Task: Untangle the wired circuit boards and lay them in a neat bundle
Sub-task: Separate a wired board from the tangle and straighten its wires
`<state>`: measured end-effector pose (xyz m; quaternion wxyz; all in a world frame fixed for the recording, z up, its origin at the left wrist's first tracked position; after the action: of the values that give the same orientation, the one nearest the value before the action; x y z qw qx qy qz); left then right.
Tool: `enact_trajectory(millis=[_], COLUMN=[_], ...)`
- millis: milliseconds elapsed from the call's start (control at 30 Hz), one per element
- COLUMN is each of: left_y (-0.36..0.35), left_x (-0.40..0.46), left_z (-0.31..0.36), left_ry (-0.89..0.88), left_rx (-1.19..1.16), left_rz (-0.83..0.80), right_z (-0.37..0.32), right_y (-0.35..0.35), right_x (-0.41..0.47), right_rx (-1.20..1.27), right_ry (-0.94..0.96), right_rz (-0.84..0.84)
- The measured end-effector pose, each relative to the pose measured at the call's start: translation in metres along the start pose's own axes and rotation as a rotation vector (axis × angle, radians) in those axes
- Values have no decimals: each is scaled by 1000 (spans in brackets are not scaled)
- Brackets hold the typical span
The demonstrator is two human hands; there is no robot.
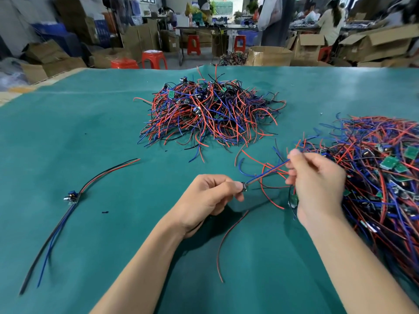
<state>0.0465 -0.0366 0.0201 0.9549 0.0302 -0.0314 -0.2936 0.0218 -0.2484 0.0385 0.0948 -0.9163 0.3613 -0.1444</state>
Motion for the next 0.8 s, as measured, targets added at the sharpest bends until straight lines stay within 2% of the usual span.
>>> enact_trajectory(millis=[100,167,233,300,400,467,600,700,800], left_y=[3,7,11,12,5,3,0,0,-2], left_x=[1,3,3,4,3,2,-1,0,0], left_z=[-1,-2,-2,-4,-6,-8,-4,-6,-5], left_ry=[9,9,7,8,0,11,-8,22,44], left_rx=[-42,-110,-164,-160,-69,-6,57,27,-3], left_rz=[12,54,103,124,73,18,-35,-18,-50], right_z=[-4,-10,-17,-14,4,6,3,-2,-14], right_y=[17,25,23,0,-46,-58,-47,-45,-37], right_x=[8,11,7,-8,-51,-64,-51,-49,-38], right_rx=[120,111,41,-90,-318,-361,-280,-333,-291], right_ry=[-1,59,128,115,45,99,61,113,141], right_rz=[159,249,220,-15,-490,-583,-528,-515,-394])
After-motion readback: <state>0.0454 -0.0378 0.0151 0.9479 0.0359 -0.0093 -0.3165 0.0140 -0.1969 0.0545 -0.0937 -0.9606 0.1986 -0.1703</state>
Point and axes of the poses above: each hand's wrist, its own x-axis towards the middle knuckle, its own y-axis out of the back of the hand, z = x × y, the point moved 6 cm from there along x, towards the middle knuckle, and after that the axes turned 9 degrees about x, right-handed, at the moved point
